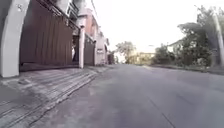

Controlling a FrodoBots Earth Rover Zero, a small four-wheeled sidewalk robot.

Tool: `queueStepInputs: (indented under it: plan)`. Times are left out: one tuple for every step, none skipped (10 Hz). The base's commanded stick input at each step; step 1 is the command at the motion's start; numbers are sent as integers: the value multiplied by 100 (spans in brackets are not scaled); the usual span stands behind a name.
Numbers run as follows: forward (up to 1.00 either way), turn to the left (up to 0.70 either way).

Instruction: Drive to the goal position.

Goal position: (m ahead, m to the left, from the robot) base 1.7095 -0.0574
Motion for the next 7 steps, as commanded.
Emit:
queueStepInputs:
  plan:
    - [100, 0]
    - [100, 0]
    - [100, 0]
    - [100, 0]
    - [100, 0]
    - [100, 0]
    - [100, 0]
